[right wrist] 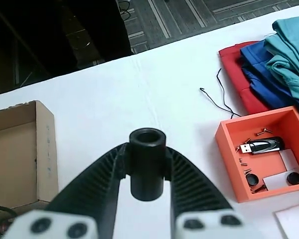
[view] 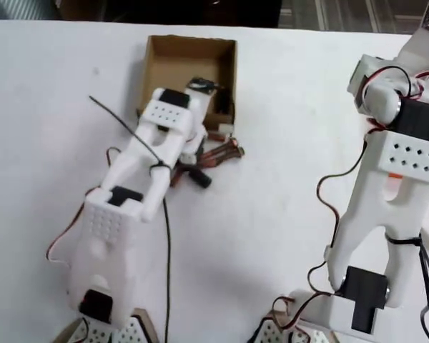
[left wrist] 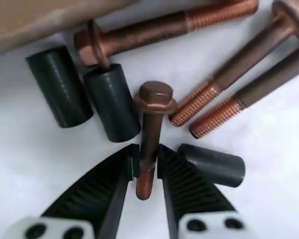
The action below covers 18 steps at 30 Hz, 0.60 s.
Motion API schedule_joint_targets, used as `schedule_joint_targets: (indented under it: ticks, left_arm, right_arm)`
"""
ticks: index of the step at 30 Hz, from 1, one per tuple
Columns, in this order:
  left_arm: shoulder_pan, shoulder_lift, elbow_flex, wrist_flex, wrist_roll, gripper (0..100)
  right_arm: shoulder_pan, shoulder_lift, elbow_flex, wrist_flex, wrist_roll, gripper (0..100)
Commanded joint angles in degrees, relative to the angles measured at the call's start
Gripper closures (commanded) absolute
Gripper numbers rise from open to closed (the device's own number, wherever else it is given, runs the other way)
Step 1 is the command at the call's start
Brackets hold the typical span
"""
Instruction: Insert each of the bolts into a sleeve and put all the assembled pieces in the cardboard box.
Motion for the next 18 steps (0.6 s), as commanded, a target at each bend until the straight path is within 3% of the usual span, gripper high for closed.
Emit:
schedule_joint_targets:
  ticks: [1,5,9,18]
  left_arm:
    - [2.55,-0.53,1.71,0.18,0.18,89]
    - [3.78,-0.97,5.05,-2.11,0.18,89]
    - [3.69,-1.05,5.32,-1.85,-0.88,98]
    - [3.43,-6.24,5.58,2.99,-4.48,97]
  right_arm:
    - [-0.31,-0.22,-2.99,-0.92,-0.53,97.6]
    - [-0.31,-0.22,-2.99,-0.92,-0.53,97.6]
    - [-0.31,-0.22,-2.99,-0.92,-0.53,97.6]
    - [-0.31,-0.22,-2.99,-0.92,-0.44,97.6]
